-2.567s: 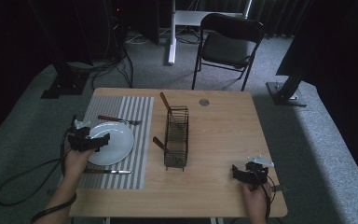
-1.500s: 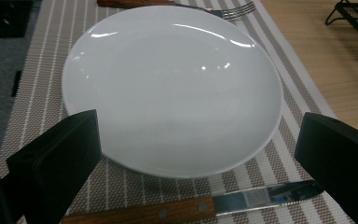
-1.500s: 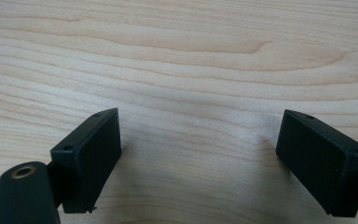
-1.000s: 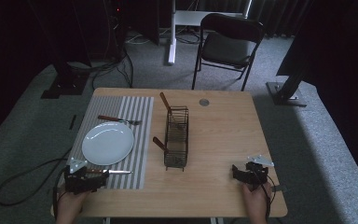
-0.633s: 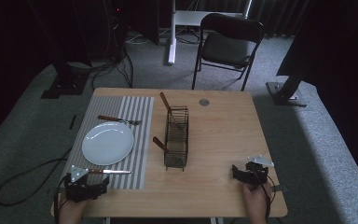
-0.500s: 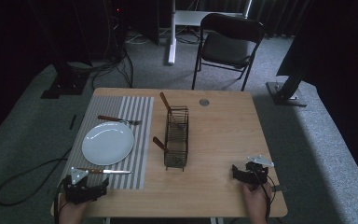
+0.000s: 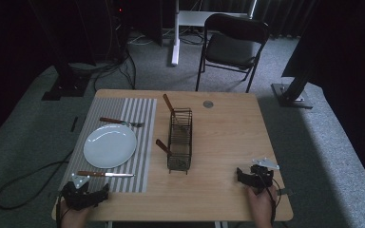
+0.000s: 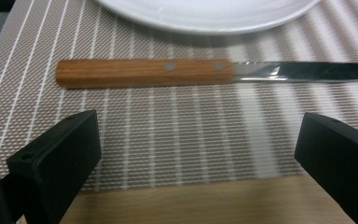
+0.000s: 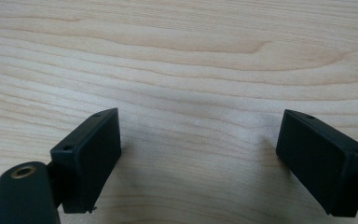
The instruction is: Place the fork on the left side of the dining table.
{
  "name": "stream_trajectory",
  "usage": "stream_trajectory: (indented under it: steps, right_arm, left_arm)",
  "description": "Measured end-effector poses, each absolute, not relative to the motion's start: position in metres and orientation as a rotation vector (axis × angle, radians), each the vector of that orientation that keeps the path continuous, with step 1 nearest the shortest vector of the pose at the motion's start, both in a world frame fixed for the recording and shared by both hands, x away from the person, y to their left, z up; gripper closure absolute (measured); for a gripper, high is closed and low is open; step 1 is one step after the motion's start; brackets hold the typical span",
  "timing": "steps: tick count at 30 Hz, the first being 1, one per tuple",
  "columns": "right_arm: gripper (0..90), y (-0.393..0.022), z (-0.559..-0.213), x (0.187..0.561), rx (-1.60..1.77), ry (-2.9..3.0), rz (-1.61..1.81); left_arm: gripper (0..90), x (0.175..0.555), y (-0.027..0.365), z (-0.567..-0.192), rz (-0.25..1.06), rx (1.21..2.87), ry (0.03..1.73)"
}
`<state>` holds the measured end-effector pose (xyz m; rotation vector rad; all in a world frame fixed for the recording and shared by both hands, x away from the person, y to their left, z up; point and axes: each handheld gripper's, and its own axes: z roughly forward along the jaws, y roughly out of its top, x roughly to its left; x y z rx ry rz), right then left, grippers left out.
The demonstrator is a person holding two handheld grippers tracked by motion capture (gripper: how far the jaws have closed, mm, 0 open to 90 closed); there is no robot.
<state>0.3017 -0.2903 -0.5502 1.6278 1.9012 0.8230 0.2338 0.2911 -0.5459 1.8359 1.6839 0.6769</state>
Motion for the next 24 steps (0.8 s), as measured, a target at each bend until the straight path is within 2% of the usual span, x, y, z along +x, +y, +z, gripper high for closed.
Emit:
stream_trajectory:
  steps: [7, 24]
  right_arm:
    - [13.5, -0.2903, -0.5502, 0.3017, 1.628, 1.902, 0.823]
    - [13.5, -0.2903, -0.5502, 0.3017, 1.628, 1.902, 0.823]
  left_arm:
    - [0.0, 0.2395, 0.2915, -0.5507, 0.733, 1.793, 1.696]
    - [0.0, 0.2410, 0.2931, -0.5503, 0.719, 1.809, 1.682]
